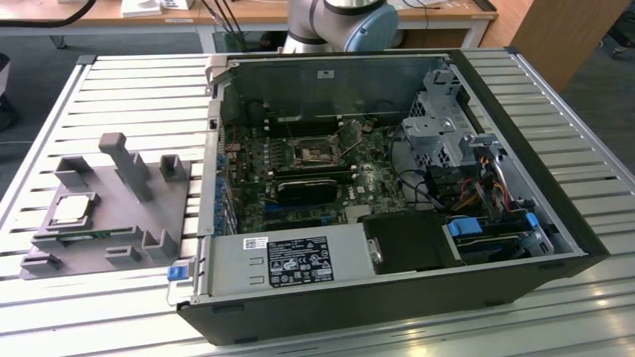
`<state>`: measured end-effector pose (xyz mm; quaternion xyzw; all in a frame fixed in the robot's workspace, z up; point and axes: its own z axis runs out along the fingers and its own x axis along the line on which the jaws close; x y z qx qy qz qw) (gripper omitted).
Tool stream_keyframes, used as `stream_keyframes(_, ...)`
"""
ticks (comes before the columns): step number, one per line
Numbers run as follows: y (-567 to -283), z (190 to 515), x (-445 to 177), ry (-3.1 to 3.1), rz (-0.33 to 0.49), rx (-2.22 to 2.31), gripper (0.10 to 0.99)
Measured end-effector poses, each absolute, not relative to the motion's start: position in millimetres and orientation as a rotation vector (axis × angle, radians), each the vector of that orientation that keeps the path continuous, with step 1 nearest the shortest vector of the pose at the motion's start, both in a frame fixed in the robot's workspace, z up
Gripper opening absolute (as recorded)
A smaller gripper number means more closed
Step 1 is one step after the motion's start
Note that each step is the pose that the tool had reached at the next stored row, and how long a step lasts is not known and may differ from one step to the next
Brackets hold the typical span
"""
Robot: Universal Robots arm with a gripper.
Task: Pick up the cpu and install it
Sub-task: 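Pick up the cpu and move it towards the insertion slot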
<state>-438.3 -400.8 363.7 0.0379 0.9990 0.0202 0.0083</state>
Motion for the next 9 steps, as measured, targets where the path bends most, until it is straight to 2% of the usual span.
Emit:
stream_keyframes(3,-401.1,362.2,-438.3,3.122,0.063,0.119,0.114)
stream_keyframes(4,-401.3,361.3,-438.3,3.122,0.063,0.119,0.169)
stream_keyframes(5,-401.5,360.6,-438.3,3.122,0.063,0.119,0.169)
stream_keyframes(9,-404.3,356.7,-438.3,3.122,0.066,0.119,0.408)
